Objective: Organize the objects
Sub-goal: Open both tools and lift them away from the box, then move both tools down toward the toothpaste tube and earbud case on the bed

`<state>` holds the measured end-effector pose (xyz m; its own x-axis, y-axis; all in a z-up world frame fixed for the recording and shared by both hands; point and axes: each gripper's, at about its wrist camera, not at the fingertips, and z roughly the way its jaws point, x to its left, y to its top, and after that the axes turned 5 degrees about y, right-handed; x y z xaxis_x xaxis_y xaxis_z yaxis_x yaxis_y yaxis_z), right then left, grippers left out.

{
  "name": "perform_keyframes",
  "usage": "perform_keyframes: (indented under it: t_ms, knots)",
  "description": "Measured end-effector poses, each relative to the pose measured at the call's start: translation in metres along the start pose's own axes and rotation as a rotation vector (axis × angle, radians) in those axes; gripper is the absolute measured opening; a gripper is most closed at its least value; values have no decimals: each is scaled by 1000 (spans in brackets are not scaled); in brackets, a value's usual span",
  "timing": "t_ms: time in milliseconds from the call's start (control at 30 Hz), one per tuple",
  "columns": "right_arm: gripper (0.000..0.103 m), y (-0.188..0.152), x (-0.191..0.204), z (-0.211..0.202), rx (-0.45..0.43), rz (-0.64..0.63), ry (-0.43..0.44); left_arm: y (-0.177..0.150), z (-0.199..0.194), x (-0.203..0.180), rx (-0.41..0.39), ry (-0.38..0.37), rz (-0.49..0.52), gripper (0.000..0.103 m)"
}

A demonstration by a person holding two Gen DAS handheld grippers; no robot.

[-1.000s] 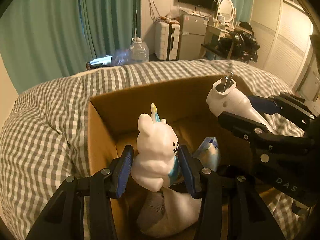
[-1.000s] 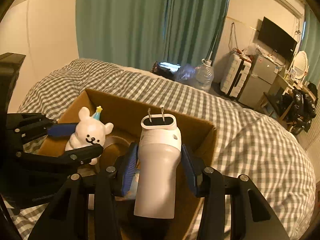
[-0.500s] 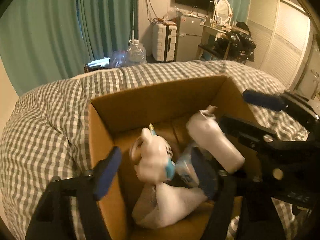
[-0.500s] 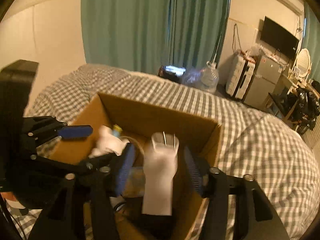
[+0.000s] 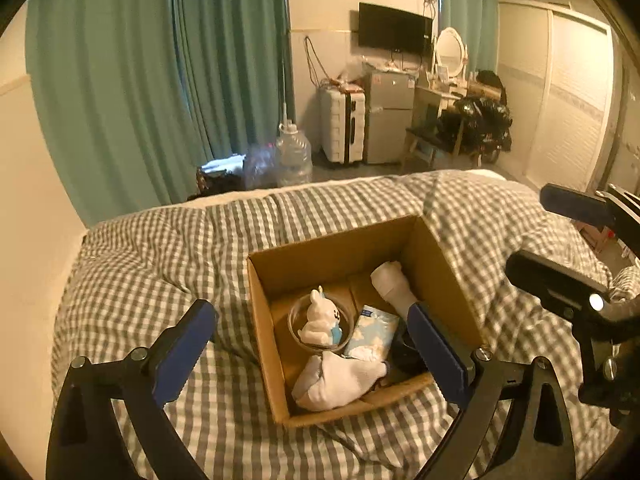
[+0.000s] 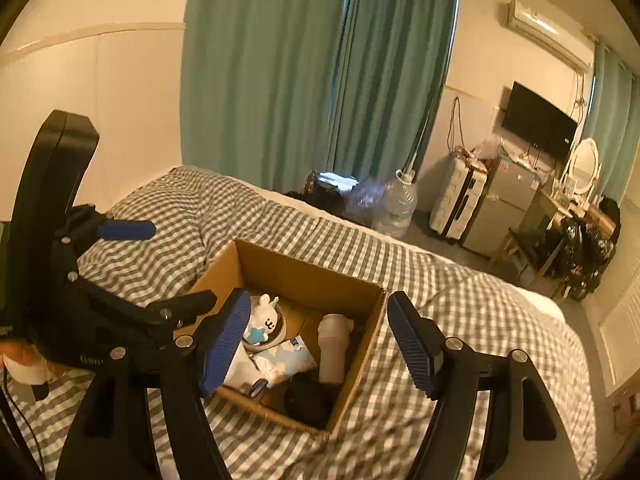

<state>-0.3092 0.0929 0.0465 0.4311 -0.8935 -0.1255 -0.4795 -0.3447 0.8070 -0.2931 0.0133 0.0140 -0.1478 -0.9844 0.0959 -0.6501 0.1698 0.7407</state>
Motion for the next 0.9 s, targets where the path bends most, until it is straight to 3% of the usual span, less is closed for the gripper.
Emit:
perform_keyframes:
  t_ms: [67, 233, 433, 633, 733, 900]
  knots:
    - [82, 0, 3, -19, -11, -5, -25, -2, -18, 0, -15, 14, 10, 101]
    - [83, -11, 14, -60, 0, -31, 8, -15, -58, -2, -45, 48, 41, 102]
    - [83, -49, 25, -85, 36, -36, 44, -62, -67, -7, 35, 84, 55, 102]
    - [83, -111, 48, -60, 154, -55, 118, -123, -57, -16, 74, 129, 52, 102]
    - [83, -144, 64, -36, 253, -60, 187, -150, -42, -15, 101, 165, 30, 102]
    - [83, -185, 87, -1, 377, -44, 258, -186, -19, -2, 209, 140, -43, 102]
